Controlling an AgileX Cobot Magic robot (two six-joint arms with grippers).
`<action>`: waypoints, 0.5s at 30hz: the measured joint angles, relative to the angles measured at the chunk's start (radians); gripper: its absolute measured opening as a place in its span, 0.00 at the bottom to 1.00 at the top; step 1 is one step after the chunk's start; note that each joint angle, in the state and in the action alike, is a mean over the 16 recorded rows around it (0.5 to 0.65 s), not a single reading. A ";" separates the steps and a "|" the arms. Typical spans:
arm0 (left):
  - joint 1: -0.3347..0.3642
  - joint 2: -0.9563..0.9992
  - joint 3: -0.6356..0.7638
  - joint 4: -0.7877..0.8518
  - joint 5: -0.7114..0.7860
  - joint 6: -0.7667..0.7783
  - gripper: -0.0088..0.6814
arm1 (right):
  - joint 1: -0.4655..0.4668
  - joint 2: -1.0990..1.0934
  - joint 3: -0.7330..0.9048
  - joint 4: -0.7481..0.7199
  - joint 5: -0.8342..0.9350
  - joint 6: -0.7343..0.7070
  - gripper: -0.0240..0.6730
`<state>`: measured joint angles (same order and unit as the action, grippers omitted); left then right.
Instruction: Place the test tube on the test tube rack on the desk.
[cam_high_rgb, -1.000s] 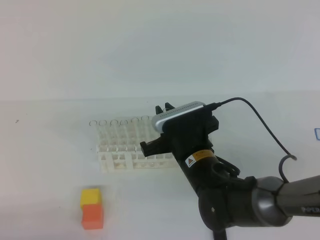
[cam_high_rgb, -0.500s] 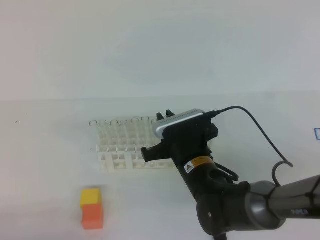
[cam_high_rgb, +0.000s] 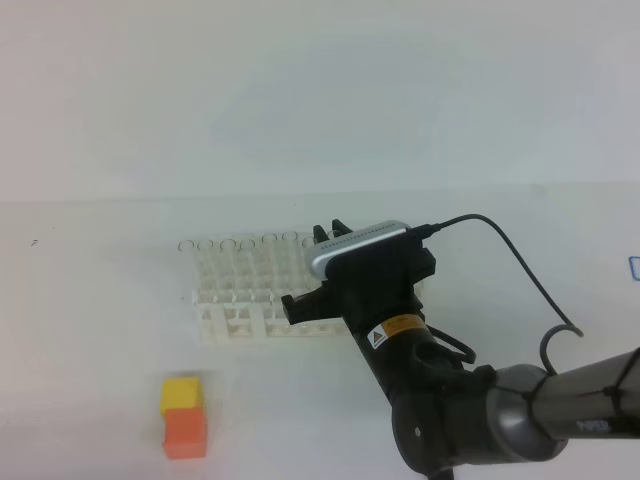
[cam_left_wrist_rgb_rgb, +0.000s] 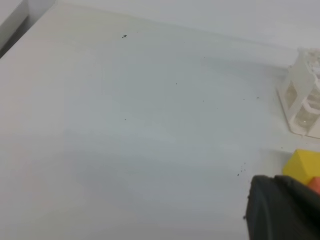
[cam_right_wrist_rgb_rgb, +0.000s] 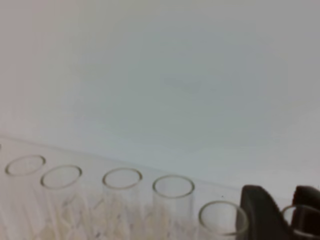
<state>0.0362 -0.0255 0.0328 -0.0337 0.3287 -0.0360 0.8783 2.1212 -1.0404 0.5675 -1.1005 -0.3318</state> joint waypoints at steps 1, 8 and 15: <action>0.000 0.000 0.000 0.000 0.000 0.000 0.01 | 0.000 0.000 0.000 0.000 -0.001 -0.001 0.21; 0.000 0.000 0.000 0.000 0.000 0.000 0.01 | 0.000 0.002 -0.001 0.000 -0.001 -0.007 0.21; 0.000 0.000 0.000 0.000 0.000 0.000 0.01 | 0.000 0.001 -0.002 0.000 0.003 -0.011 0.21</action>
<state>0.0362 -0.0255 0.0328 -0.0337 0.3287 -0.0360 0.8785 2.1222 -1.0422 0.5678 -1.0973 -0.3424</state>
